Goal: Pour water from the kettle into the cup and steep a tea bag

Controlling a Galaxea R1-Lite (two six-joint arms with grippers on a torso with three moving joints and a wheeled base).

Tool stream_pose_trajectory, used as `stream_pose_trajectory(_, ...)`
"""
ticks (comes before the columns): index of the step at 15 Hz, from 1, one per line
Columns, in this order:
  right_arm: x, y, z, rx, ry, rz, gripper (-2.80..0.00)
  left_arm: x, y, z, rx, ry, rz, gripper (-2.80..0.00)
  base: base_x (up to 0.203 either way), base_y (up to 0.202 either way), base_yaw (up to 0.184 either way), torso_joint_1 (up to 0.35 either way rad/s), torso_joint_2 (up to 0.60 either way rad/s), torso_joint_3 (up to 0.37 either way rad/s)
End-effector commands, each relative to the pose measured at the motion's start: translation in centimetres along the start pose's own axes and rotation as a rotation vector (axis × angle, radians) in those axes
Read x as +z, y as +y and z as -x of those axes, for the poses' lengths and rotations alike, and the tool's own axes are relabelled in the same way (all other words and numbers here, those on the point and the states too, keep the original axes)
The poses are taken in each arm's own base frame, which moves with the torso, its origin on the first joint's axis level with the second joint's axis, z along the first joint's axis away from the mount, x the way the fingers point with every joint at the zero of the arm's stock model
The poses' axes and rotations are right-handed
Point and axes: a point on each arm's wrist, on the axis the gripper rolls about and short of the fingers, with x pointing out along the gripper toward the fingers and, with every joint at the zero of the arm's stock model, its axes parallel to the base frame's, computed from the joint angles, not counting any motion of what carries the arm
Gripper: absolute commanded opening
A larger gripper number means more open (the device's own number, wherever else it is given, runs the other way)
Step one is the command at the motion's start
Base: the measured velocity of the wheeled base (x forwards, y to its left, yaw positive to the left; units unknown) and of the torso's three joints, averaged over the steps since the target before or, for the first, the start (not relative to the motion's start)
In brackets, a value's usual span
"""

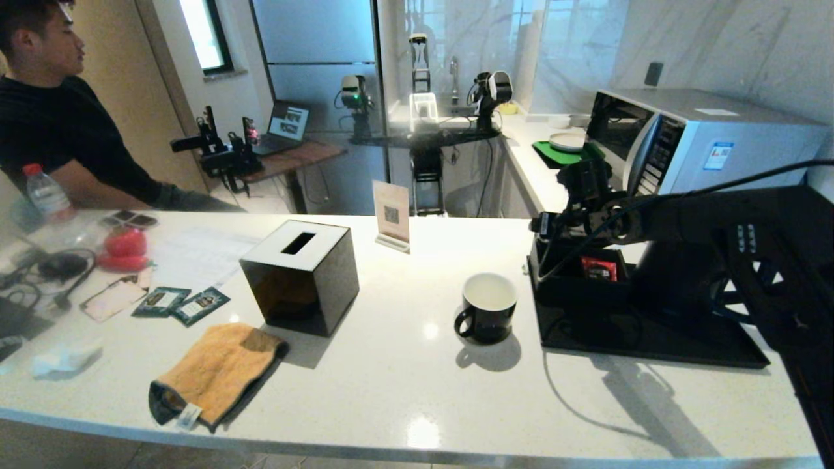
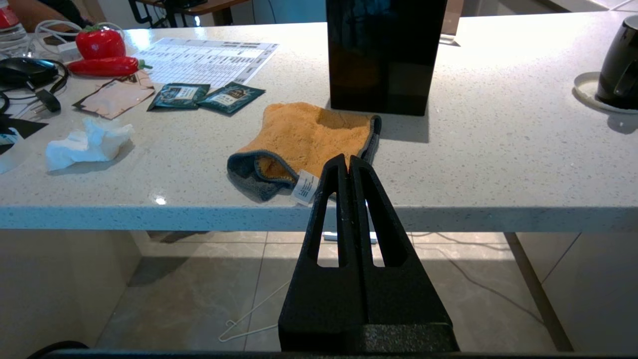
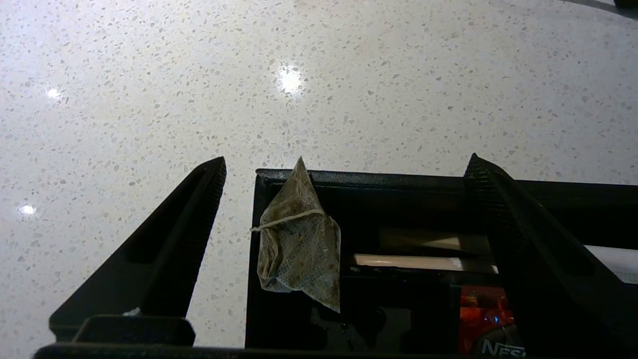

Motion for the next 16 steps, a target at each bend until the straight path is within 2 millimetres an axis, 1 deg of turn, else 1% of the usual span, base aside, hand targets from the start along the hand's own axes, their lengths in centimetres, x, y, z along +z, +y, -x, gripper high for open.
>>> stream_pose_trajectory(1,-0.2,0.0,-0.1,-0.006,0.008,0.001,0.00,0.0,0.0,0.0,0.000,0.001,0.000,-2.80,0.000,0.000,0.000,0.000,0.00,0.000)
stream_pose_trajectory(9,0.0,0.7,0.5,0.005,0.006,0.013,0.00,0.0,0.0,0.0,0.000,0.001,0.000,-2.80,0.000,0.000,0.000,0.000,0.00,0.000)
stream_pose_trajectory(16,0.7,1.0,1.4,0.016,-0.014,0.013,0.00,0.0,0.0,0.0,0.000,0.001,0.000,-2.80,0.000,0.000,0.000,0.000,0.00,0.000)
